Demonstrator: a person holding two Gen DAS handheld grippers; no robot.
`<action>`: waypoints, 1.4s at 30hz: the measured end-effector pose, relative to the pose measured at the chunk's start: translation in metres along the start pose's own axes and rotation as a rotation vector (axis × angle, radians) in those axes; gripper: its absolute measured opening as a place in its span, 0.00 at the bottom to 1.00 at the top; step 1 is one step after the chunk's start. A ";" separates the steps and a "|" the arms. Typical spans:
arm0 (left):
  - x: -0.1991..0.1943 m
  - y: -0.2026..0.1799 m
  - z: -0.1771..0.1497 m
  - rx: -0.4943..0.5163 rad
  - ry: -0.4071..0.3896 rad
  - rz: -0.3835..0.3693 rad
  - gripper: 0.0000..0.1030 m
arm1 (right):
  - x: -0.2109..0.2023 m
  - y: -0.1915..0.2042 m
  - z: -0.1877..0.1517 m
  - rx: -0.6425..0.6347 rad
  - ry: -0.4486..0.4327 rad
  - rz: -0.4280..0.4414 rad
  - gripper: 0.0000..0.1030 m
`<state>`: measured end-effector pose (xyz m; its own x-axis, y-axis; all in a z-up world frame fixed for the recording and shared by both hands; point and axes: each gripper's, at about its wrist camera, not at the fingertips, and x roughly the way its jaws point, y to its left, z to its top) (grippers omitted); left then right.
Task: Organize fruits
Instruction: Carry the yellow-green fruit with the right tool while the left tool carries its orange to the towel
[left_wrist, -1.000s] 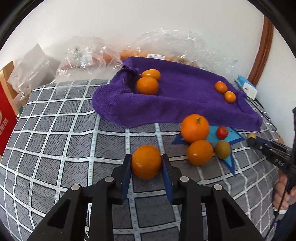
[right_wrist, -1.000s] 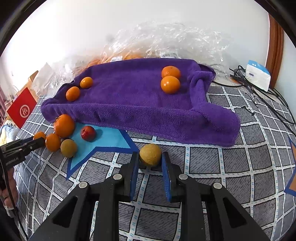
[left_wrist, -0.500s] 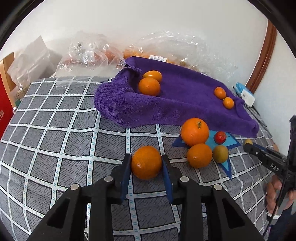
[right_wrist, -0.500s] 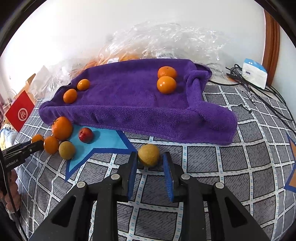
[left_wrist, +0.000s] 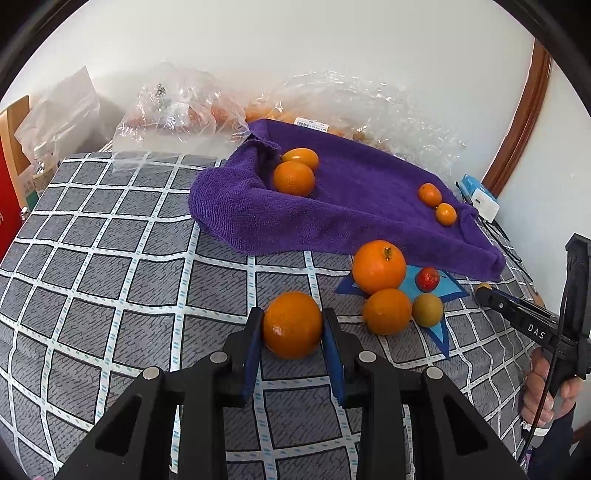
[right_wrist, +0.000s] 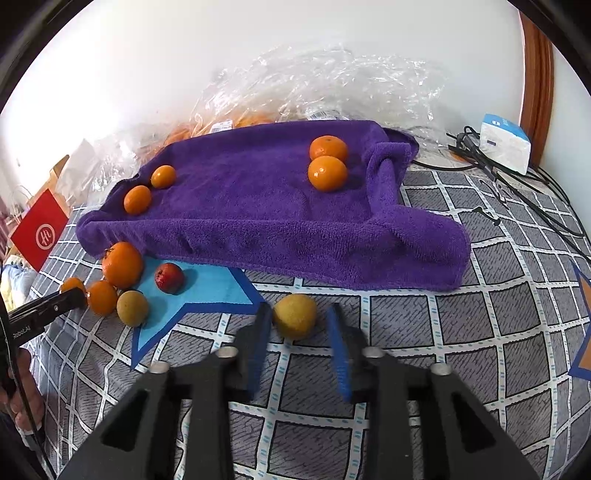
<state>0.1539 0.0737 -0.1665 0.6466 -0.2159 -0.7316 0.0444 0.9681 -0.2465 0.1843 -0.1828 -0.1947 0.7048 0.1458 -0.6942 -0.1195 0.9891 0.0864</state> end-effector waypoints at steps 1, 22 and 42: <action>-0.001 0.000 0.000 -0.001 -0.002 0.000 0.29 | -0.001 -0.001 0.000 0.001 -0.008 0.004 0.24; -0.019 -0.005 -0.002 0.014 -0.102 -0.042 0.29 | -0.021 -0.004 0.000 0.002 -0.087 -0.006 0.24; -0.039 -0.001 0.013 -0.024 -0.161 -0.048 0.29 | -0.051 -0.012 0.021 0.070 -0.164 0.021 0.24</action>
<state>0.1383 0.0831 -0.1297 0.7582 -0.2367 -0.6075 0.0609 0.9534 -0.2955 0.1644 -0.2016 -0.1448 0.8082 0.1621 -0.5661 -0.0905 0.9841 0.1527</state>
